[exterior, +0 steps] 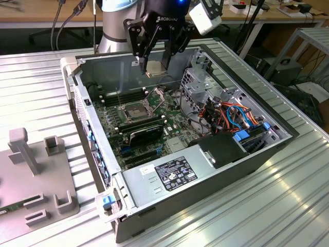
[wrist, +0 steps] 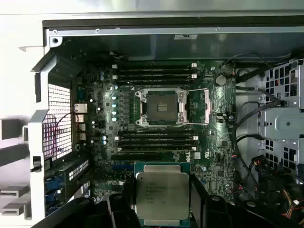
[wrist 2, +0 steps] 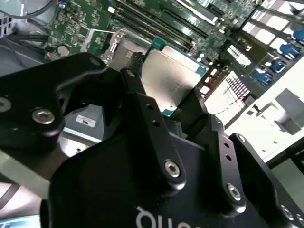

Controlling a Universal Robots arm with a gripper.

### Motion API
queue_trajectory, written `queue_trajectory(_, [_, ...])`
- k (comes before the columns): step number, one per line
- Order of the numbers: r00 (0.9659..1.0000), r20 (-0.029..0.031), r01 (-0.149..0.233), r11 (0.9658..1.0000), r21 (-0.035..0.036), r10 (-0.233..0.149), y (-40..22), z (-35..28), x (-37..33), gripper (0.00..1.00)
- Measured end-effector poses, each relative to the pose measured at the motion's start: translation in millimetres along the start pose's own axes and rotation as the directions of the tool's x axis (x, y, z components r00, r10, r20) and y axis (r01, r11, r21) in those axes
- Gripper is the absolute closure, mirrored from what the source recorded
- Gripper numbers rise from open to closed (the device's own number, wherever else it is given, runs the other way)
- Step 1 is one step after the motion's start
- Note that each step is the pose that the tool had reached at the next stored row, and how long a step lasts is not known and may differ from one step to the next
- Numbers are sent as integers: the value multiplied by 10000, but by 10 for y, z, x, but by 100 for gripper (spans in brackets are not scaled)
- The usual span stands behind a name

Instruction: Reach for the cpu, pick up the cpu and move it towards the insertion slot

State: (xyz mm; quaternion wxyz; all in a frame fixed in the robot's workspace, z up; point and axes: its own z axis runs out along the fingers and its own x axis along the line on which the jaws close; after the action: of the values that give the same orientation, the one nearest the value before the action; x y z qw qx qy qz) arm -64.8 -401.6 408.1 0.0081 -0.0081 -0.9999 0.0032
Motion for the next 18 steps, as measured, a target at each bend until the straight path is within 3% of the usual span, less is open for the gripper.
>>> queue_trajectory(14, [10000, 1, -5, 10000, -2, 5, 0, 2, -8, 45])
queue_trajectory(18, [10000, 2, -6, 10000, -3, 6, 32, 6, -35, 45])
